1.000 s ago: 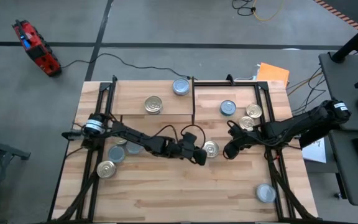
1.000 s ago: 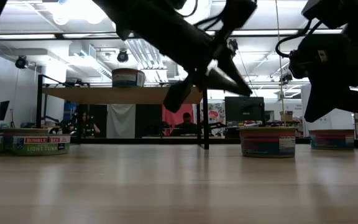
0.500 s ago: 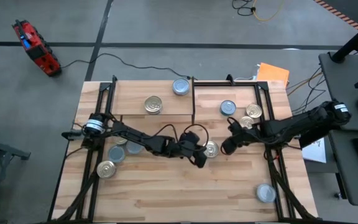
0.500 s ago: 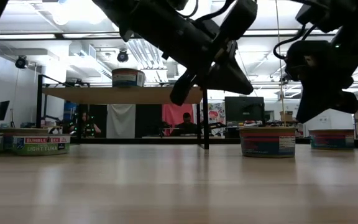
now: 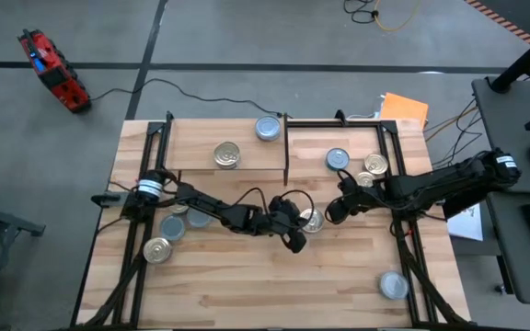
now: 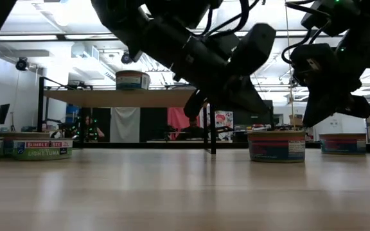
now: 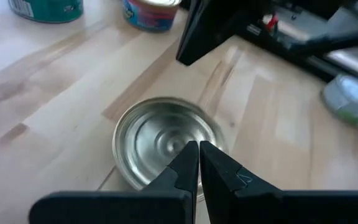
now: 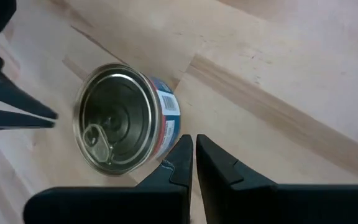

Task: Stack canned seafood by type on shelf
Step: Stack the blue and pink tuna can on top of the blue and pink tuna can on the shelf

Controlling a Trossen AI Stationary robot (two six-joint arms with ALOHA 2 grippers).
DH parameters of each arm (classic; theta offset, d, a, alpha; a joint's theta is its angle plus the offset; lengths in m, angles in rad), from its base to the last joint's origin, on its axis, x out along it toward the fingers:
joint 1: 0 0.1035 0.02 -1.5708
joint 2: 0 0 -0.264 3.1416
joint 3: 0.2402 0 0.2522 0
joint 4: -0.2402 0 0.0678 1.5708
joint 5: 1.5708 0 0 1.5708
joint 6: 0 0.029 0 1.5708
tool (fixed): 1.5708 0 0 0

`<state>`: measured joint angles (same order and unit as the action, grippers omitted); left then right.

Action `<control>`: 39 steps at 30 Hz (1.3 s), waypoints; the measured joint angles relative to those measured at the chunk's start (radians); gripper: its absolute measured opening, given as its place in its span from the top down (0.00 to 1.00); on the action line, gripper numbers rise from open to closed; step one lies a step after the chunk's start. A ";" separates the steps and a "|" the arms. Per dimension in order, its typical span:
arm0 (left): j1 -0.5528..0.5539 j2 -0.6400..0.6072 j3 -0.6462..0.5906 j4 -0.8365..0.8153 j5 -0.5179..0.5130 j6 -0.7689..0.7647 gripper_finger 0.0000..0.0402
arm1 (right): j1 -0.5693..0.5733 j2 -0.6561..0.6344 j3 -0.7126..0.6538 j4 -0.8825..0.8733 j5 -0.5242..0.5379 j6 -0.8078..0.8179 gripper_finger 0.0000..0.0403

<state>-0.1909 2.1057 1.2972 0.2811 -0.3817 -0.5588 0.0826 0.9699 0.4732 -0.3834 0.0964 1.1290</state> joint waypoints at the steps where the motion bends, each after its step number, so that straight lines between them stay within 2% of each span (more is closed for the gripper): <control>1: 0.000 0.006 0.000 0.004 -0.001 0.020 1.00 | 0.000 0.000 0.000 -0.001 0.000 0.005 0.97; 6: 0.001 0.032 0.000 0.006 0.000 0.043 1.00 | 0.000 0.000 0.000 0.000 -0.004 0.055 0.97; 13: 0.001 0.033 0.000 -0.010 0.000 0.047 1.00 | 0.000 0.000 0.000 0.013 -0.068 0.063 0.94; 20: 0.001 0.035 0.000 -0.038 0.008 0.042 1.00 | 0.000 0.000 0.000 0.085 -0.084 0.051 0.72; 28: 0.000 0.034 0.000 -0.061 0.010 0.038 1.00 | 0.000 0.000 0.000 0.088 -0.071 0.034 0.48; 33: 0.001 0.033 0.000 -0.067 0.023 0.034 1.00 | 0.000 0.009 0.000 0.133 -0.070 -0.004 0.38; 39: -0.002 0.033 0.000 -0.072 0.024 0.032 1.00 | 0.000 0.062 0.000 0.173 -0.070 -0.024 0.31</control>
<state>-0.1929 2.1387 1.2976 0.2095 -0.3577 -0.5271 0.0822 1.0314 0.4732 -0.2102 0.0268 1.1054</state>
